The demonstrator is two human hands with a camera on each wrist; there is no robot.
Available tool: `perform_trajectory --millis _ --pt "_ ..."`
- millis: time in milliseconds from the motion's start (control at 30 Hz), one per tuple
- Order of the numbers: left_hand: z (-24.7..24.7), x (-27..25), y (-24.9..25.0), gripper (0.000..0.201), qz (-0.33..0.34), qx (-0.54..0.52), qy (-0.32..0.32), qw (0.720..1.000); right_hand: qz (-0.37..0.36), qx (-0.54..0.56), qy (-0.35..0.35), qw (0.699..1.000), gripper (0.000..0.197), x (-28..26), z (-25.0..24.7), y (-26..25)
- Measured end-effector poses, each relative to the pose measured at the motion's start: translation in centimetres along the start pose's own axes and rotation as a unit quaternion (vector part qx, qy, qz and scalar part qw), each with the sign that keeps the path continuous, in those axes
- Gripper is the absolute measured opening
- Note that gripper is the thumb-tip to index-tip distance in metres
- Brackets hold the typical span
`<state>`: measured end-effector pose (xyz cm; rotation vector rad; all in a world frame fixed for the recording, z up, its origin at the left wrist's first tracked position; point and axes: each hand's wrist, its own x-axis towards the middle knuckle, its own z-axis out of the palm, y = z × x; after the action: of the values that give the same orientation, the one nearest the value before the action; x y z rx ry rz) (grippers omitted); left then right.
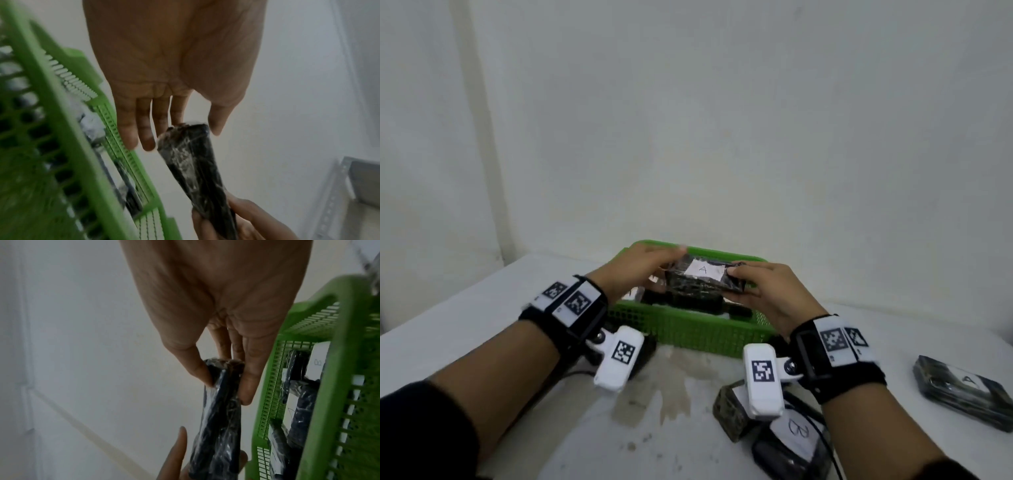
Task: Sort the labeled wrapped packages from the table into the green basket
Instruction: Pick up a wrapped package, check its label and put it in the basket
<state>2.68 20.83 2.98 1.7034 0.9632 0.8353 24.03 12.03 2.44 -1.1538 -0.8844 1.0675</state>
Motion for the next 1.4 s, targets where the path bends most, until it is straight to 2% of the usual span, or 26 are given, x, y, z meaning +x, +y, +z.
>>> perform_trajectory --millis 100,167,267,333,467,600,767,867,933,967,1000,1033,1100,1133,1167,1233,1300,1333,1400 --pt "-2.6 4.2 -0.5 0.043 0.012 0.090 0.112 0.990 0.013 0.010 0.021 1.000 0.008 3.3 1.0 -0.1" --pt "-4.1 7.0 -1.3 0.041 -0.015 0.183 0.146 0.972 0.039 -0.021 0.043 0.998 0.008 6.0 1.6 0.0" --pt "-5.4 10.4 -2.6 0.052 -0.098 0.294 0.110 0.944 0.072 -0.124 0.072 0.987 0.009 10.9 2.0 1.1" --pt "-5.5 11.8 -3.0 0.048 -0.136 0.326 0.054 0.934 0.085 -0.155 0.086 0.980 0.012 14.0 2.2 2.0" --pt "-6.2 13.6 -3.6 0.041 -0.171 0.315 0.005 0.933 0.110 -0.192 0.087 0.971 0.018 18.1 2.9 3.1" --pt "-7.9 15.0 -5.4 0.040 -0.192 0.317 -0.021 0.928 0.119 -0.210 0.056 0.969 0.026 20.7 4.1 4.6" --pt "-8.9 15.6 -6.3 0.043 -0.206 0.315 -0.079 0.923 0.106 -0.249 0.034 0.962 0.020 22.7 5.2 6.1" --pt "-8.7 16.1 -6.7 0.042 -0.206 0.304 -0.070 0.927 0.100 -0.299 0.062 0.947 0.023 23.0 5.8 5.7" --pt "-8.5 16.4 -6.8 0.041 -0.203 0.293 -0.063 0.932 0.102 -0.360 0.073 0.925 0.038 22.5 6.3 5.2" --pt "-8.4 16.6 -6.9 0.040 -0.202 0.288 -0.060 0.934 0.110 -0.369 0.072 0.920 0.035 22.6 6.6 5.3" --pt "-8.4 16.6 -6.9 0.040 -0.206 0.275 -0.055 0.937 0.109 -0.371 0.062 0.920 0.026 22.8 6.9 5.6" --pt "-8.4 16.7 -7.0 0.041 -0.208 0.267 -0.049 0.940 0.111 -0.362 0.054 0.924 0.027 22.9 7.3 5.9" --pt "-8.5 16.6 -7.1 0.041 -0.208 0.254 -0.038 0.944 0.114 -0.333 0.053 0.935 0.053 23.6 7.5 6.9" --pt "-8.4 16.5 -7.0 0.041 -0.210 0.250 -0.036 0.945 0.115 -0.329 0.050 0.936 0.058 23.8 7.5 7.1" --pt "-8.4 16.5 -7.0 0.041 -0.207 0.245 -0.032 0.947 0.115 -0.326 0.058 0.937 0.057 23.4 7.6 6.9" --pt "-8.5 16.5 -6.9 0.041 -0.202 0.238 -0.028 0.950 0.112 -0.347 0.078 0.928 0.040 22.7 7.7 6.2" --pt "-8.4 16.4 -6.9 0.041 -0.202 0.237 -0.024 0.950 0.119 -0.339 0.082 0.930 0.039 22.6 7.6 6.0" --pt "-8.4 16.3 -6.7 0.041 -0.200 0.235 -0.021 0.951 0.113 -0.330 0.075 0.934 0.044 22.7 7.6 6.0" --pt "-8.3 16.0 -6.4 0.041 -0.196 0.247 -0.025 0.949 0.105 -0.314 0.070 0.941 0.069 22.9 7.4 6.3"
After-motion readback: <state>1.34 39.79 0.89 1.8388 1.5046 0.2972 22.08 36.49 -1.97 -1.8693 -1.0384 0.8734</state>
